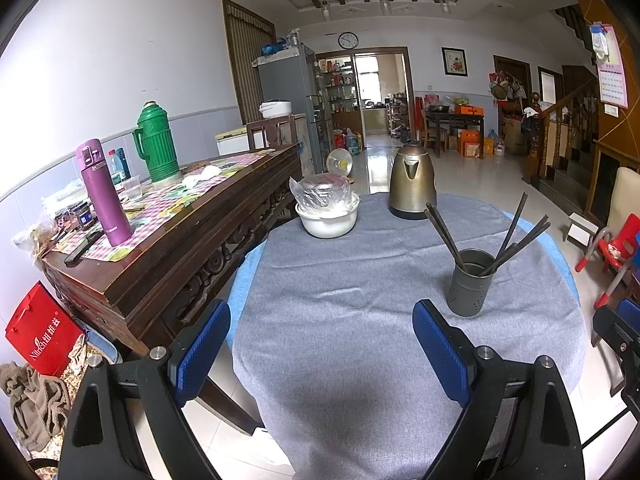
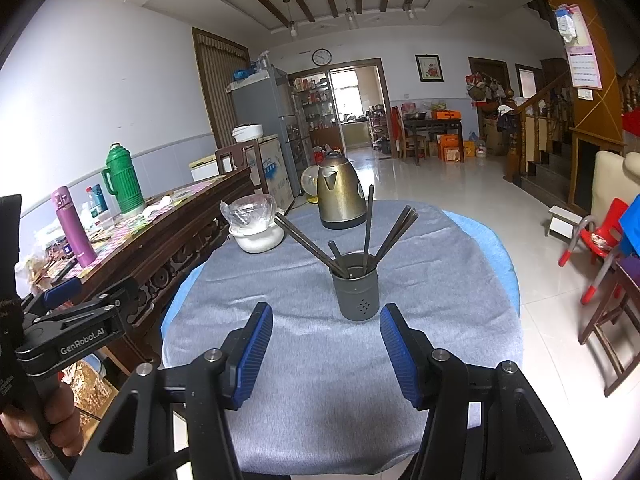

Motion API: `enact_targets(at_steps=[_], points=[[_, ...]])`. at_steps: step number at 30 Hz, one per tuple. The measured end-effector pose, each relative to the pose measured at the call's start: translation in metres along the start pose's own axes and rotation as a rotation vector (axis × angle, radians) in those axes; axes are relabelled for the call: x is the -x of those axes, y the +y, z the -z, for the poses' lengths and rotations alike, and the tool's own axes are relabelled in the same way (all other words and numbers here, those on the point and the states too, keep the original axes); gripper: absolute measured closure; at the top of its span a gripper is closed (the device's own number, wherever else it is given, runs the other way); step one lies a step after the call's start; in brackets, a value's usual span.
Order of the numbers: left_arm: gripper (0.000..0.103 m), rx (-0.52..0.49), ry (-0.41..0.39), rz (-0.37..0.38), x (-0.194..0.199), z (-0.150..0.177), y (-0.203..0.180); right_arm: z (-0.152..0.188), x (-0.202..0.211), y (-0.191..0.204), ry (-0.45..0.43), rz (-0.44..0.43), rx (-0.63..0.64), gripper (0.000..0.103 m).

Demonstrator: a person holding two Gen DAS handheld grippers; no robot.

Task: Organize utensils

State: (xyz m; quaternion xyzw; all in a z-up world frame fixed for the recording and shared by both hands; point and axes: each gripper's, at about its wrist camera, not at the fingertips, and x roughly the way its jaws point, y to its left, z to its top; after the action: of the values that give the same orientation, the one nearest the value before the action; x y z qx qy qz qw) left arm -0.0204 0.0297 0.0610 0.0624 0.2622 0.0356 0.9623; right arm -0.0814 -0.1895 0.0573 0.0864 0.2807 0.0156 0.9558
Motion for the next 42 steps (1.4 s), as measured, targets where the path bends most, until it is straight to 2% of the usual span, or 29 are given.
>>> enact_targets(at_steps=[42], points=[[0.01,0.002,0.004,0.0,-0.0023,0.0057,0.0012,0.0035,0.0001,-0.0008,-0.006,0.006,-0.005,0.043]])
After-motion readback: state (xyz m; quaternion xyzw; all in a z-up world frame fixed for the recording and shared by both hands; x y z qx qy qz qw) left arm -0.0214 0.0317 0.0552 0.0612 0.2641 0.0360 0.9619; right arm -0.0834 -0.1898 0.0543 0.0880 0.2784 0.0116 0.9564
